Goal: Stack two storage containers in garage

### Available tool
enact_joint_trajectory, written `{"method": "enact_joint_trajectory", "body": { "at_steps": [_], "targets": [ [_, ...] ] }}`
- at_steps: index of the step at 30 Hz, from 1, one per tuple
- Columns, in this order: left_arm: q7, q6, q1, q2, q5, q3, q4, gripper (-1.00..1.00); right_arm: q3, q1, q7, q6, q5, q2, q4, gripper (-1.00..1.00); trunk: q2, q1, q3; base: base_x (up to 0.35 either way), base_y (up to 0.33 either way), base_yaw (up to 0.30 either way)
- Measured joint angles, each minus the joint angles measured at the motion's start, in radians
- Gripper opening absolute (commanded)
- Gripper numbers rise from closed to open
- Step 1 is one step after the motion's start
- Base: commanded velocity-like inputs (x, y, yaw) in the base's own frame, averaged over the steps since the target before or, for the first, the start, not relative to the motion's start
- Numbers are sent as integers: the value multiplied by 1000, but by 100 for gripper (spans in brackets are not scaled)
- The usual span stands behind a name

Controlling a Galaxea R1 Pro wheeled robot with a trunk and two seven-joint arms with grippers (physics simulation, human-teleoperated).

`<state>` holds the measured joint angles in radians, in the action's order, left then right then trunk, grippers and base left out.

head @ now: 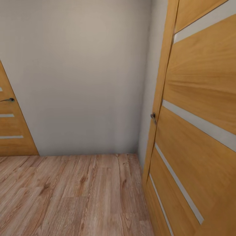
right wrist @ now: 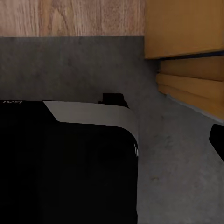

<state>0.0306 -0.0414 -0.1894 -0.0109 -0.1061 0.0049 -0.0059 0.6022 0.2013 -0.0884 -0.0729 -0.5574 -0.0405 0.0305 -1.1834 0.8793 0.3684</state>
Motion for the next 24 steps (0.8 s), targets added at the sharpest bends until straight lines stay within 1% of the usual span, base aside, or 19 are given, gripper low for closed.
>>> {"method": "enact_joint_trajectory", "body": {
  "at_steps": [14, 18, 24],
  "targets": [
    [0, 0, 0, 0, 0, 0, 0, 100, 0, 0, 8, 2, 9, 0, 0, 100, 0, 0, 0, 7, 0, 0],
    [0, 0, 0, 0, 0, 0, 0, 100, 0, 0, 9, 3, 9, 0, 0, 100, 0, 0, 0, 208, 0, 0],
    [0, 0, 0, 0, 0, 0, 0, 100, 0, 0, 8, 3, 8, 0, 0, 100, 0, -1, 0, 300, 0, 0]
  ]
}}
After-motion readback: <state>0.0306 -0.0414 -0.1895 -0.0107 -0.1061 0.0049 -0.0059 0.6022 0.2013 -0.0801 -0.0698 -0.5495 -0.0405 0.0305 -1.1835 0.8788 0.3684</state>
